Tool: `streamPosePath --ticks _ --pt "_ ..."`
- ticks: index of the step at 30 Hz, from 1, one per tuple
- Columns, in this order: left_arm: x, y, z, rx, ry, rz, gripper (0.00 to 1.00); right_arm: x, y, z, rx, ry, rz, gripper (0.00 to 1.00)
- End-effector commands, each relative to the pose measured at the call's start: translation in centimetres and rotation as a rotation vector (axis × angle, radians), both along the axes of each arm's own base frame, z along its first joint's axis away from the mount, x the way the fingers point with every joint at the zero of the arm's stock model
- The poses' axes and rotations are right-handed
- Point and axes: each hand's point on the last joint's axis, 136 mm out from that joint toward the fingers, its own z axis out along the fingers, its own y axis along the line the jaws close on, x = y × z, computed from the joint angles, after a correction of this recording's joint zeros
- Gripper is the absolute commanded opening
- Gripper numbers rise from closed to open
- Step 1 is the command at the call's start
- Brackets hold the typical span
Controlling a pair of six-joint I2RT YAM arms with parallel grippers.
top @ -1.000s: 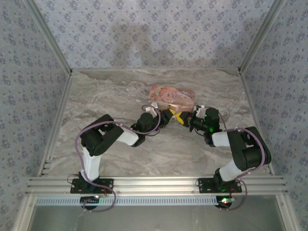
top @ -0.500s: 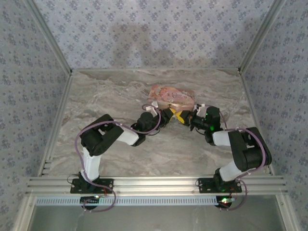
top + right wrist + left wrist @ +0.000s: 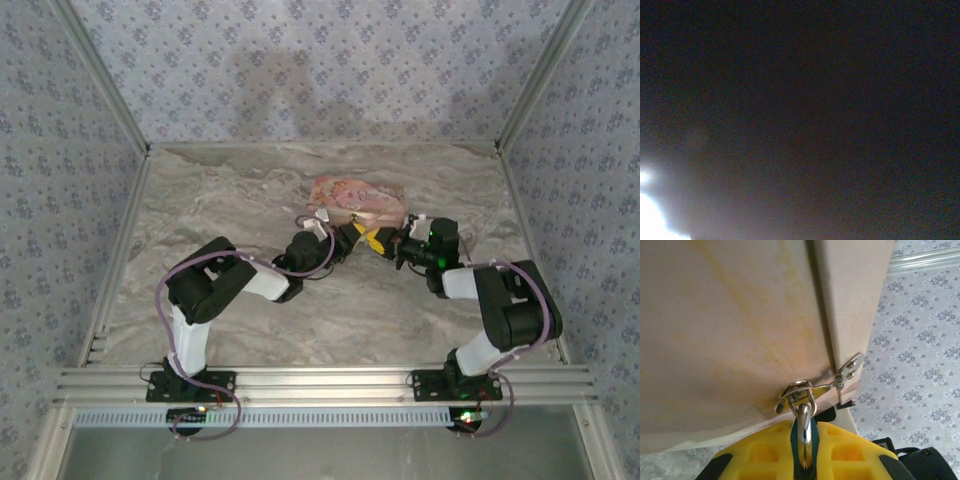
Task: Unlock the padlock with the key
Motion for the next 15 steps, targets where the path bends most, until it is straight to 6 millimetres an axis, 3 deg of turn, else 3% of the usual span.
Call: streamPosePath --ticks 1,4,8,15 --pt "-6.1 -2.9 11.3 -0.260 -0.243 -0.262 0.00 1.1 -1.4 -1.7 -0.252 -0.100 -0.055 0.00" --pt "-6.0 -2.8 11.2 -0.260 -0.241 -0.257 0.00 1.1 -2.0 -1.5 -0.350 -0.193 -0.051 0.00" --pt "-6.1 -2.9 11.3 -0.262 -0.242 -0.263 0.00 1.3 -1.8 -0.7 -0.347 -0.279 -0.037 0.00" --pt "-6.3 -2.9 11.3 -0.261 -0.245 -0.272 0.00 2.2 -1.0 1.1 -0.081 -0.170 -0.050 0.00"
